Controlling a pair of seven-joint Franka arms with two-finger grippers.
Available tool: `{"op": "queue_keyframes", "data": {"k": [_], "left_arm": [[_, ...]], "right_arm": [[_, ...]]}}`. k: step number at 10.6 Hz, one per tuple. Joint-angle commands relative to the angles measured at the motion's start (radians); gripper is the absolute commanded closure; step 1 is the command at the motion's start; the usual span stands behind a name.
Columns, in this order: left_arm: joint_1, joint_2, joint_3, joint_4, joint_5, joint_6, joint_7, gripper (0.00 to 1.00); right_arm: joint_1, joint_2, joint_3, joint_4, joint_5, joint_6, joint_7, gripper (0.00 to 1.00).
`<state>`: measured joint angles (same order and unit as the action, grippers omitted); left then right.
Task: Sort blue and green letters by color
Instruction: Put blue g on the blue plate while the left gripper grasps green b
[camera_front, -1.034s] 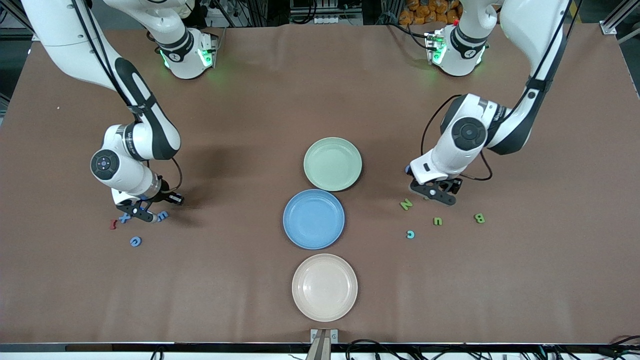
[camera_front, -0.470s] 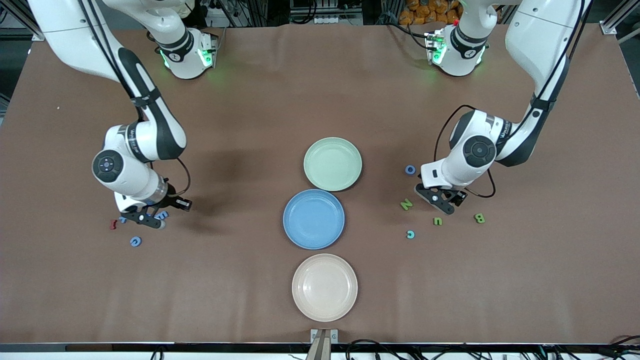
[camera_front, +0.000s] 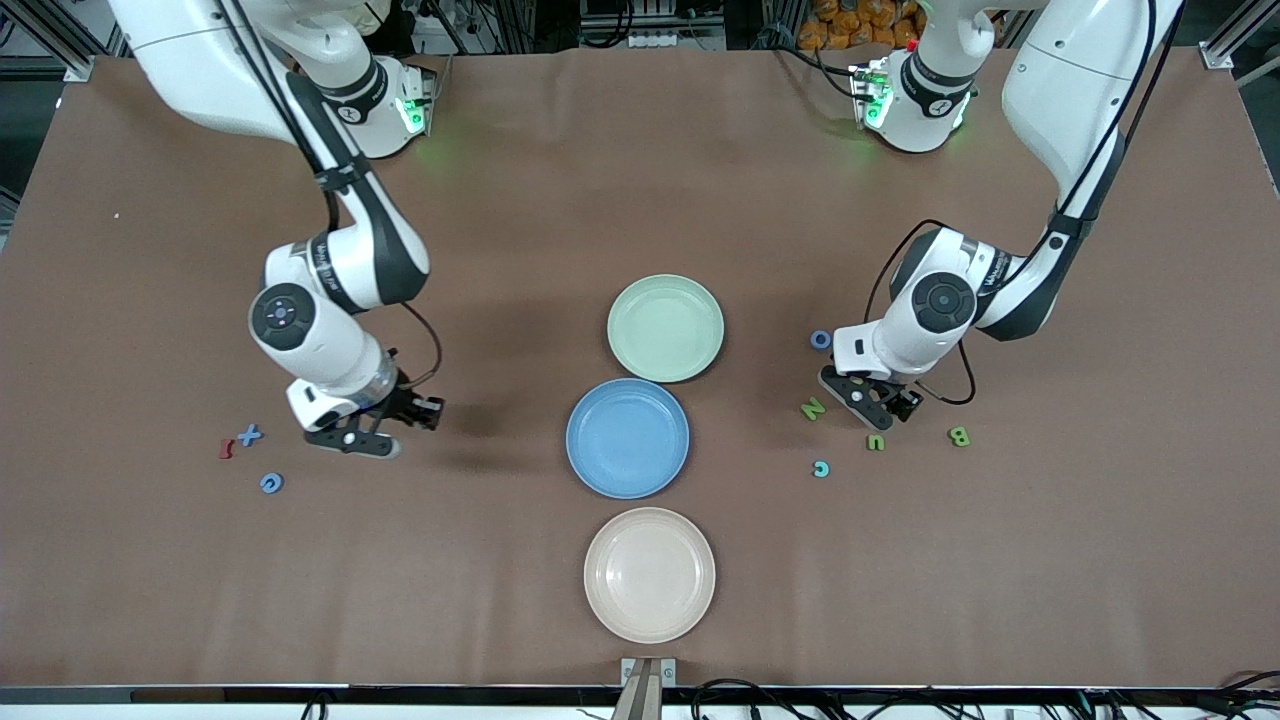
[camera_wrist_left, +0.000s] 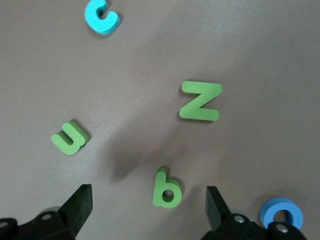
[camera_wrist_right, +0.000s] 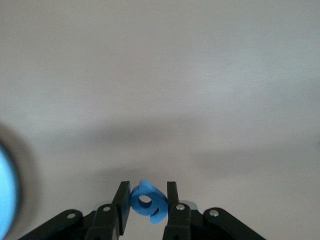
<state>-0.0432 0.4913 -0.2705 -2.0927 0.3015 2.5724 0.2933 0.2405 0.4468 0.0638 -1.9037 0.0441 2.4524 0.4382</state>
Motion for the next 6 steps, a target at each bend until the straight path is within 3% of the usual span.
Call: {"op": "queue_keyframes", "data": {"k": [1,4,6], "left_arm": [[0.017,0.007,-0.004,-0.018,0.028,0.041,0.035,0.00],[0.014,0.023,-0.006,-0.010,0.028,0.041,0.040,0.00],[0.009,0.024,-0.006,-0.009,0.027,0.041,0.055,0.00]], "right_arm": [[0.126,0.085,-0.002,0.162,0.107,-0.016,-0.004,0.89],[0.224,0.220,-0.006,0.345,0.174,-0.003,0.004,0.89],[0.262,0.260,-0.006,0.391,0.175,0.022,0.004,0.89]]}}
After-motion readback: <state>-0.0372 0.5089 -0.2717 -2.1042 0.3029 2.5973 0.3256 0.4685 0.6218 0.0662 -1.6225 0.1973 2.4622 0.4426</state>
